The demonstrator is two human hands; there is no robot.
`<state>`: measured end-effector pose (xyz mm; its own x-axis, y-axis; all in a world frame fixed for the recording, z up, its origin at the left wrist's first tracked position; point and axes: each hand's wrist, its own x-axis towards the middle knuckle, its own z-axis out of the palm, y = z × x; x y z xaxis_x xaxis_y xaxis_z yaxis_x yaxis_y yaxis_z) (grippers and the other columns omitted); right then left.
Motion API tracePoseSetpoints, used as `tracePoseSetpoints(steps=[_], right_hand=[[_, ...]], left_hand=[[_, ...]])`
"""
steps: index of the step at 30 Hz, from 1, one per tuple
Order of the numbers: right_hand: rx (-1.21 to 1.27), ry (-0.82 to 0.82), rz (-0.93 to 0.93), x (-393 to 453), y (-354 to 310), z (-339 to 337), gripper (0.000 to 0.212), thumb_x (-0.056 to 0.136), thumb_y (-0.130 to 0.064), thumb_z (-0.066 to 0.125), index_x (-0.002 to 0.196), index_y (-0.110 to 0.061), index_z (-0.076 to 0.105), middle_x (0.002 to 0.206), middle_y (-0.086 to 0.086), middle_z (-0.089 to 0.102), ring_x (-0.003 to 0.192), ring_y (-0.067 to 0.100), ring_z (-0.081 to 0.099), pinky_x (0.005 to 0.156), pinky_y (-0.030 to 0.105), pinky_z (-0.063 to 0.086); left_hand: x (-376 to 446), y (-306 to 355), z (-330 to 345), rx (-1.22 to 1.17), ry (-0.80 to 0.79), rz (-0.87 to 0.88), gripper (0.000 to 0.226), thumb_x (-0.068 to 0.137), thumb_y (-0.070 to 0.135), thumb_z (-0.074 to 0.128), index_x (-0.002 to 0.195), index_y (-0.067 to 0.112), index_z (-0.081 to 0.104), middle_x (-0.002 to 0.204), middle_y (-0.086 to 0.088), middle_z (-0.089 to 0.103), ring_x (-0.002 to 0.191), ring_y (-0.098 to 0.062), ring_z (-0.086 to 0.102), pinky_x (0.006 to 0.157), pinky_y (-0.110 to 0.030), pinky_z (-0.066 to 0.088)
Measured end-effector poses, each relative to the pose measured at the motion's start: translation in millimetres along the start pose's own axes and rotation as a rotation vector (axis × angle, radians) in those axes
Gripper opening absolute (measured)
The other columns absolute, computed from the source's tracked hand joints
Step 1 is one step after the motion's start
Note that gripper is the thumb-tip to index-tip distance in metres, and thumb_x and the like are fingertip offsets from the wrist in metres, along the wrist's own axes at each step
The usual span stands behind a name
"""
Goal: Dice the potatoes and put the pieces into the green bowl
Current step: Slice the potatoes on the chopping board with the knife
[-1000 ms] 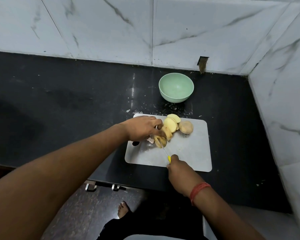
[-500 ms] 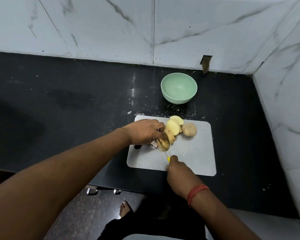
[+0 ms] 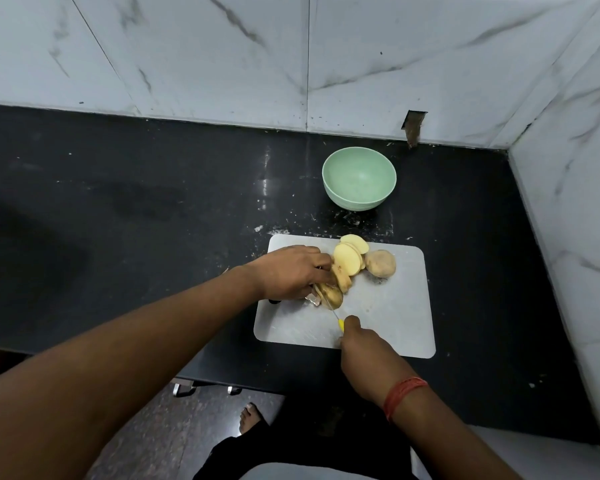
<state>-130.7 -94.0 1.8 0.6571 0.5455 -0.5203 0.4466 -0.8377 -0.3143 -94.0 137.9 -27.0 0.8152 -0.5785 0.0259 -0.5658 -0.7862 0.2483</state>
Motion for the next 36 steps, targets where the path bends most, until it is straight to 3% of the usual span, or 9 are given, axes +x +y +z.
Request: tracePoseSetpoints(steps=[4, 9, 15, 17, 25, 28, 30, 36], right_hand=[[-0.005, -0.005, -0.008, 1.9, 0.4, -1.0, 0.022, 0.096, -0.006, 0.033, 0.117, -0.007, 0.037, 0.096, 0.013, 0.063, 0.076, 0.028, 0.058, 0.065, 0.034, 0.041], [-0.012, -0.006, 0.002, 4.6, -1.3, -0.7, 0.024, 0.096, -0.006, 0.034, 0.12, -0.007, 0.037, 0.084, 0.006, 0.052, 0.07, 0.023, 0.051, 0.065, 0.033, 0.041], [-0.004, -0.039, 0.025, 15.8, -6.3, -1.0, 0.032, 0.093, -0.002, 0.035, 0.125, -0.004, 0.034, 0.106, 0.016, 0.062, 0.084, 0.032, 0.06, 0.066, 0.031, 0.036], [0.013, -0.056, 0.034, 20.0, -5.7, 0.1, 0.034, 0.093, -0.003, 0.035, 0.126, -0.004, 0.034, 0.107, 0.017, 0.062, 0.093, 0.033, 0.062, 0.067, 0.032, 0.037], [0.008, -0.12, 0.042, 28.0, -5.9, -2.7, 0.037, 0.093, -0.004, 0.037, 0.131, -0.003, 0.033, 0.111, 0.019, 0.06, 0.097, 0.032, 0.062, 0.07, 0.033, 0.04], [-0.002, -0.119, 0.044, 29.8, -5.4, -2.0, 0.044, 0.094, -0.005, 0.038, 0.136, -0.001, 0.029, 0.114, 0.02, 0.059, 0.1, 0.032, 0.062, 0.071, 0.033, 0.04], [-0.012, -0.121, 0.043, 31.3, -5.2, -1.9, 0.048, 0.095, -0.006, 0.039, 0.14, -0.001, 0.026, 0.116, 0.021, 0.059, 0.101, 0.032, 0.062, 0.071, 0.033, 0.039], [-0.033, -0.112, 0.017, 24.0, 2.1, -4.7, 0.043, 0.094, -0.004, 0.038, 0.136, -0.001, 0.03, 0.116, 0.021, 0.059, 0.102, 0.034, 0.061, 0.071, 0.033, 0.039]], left_hand=[[1.0, -0.3, -1.4, -0.017, 0.012, 0.024, 0.043, 0.077, 0.006, 0.074, 0.119, 0.01, 0.071, 0.115, -0.01, 0.066, 0.087, -0.031, 0.06, 0.078, -0.039, 0.053], [2.3, 0.1, -2.3, -0.016, 0.004, 0.029, 0.041, 0.077, 0.005, 0.073, 0.118, 0.01, 0.072, 0.111, -0.006, 0.067, 0.086, -0.029, 0.058, 0.076, -0.038, 0.052], [2.7, 1.0, -2.2, -0.017, -0.009, 0.033, 0.041, 0.078, 0.008, 0.072, 0.119, 0.01, 0.071, 0.112, -0.006, 0.067, 0.089, -0.029, 0.058, 0.077, -0.041, 0.053], [2.8, 1.1, -2.4, -0.011, -0.01, 0.037, 0.041, 0.078, 0.008, 0.072, 0.119, 0.009, 0.071, 0.112, -0.006, 0.068, 0.089, -0.03, 0.058, 0.076, -0.042, 0.053], [5.3, 3.2, -3.0, 0.035, -0.003, 0.084, 0.039, 0.079, 0.009, 0.074, 0.118, 0.008, 0.071, 0.11, -0.008, 0.067, 0.089, -0.03, 0.059, 0.077, -0.041, 0.054], [9.1, 7.7, -1.2, 0.054, -0.011, 0.148, 0.041, 0.083, 0.009, 0.073, 0.124, 0.014, 0.069, 0.12, -0.005, 0.066, 0.101, -0.026, 0.057, 0.085, -0.038, 0.051], [10.4, 8.9, -0.9, 0.025, -0.022, 0.139, 0.039, 0.084, 0.009, 0.073, 0.122, 0.017, 0.07, 0.121, -0.002, 0.065, 0.104, -0.023, 0.054, 0.082, -0.039, 0.054], [13.4, 6.9, 4.3, 0.04, -0.015, 0.145, 0.04, 0.079, 0.01, 0.08, 0.117, 0.016, 0.071, 0.119, -0.002, 0.067, 0.101, -0.023, 0.056, 0.083, -0.035, 0.049]])
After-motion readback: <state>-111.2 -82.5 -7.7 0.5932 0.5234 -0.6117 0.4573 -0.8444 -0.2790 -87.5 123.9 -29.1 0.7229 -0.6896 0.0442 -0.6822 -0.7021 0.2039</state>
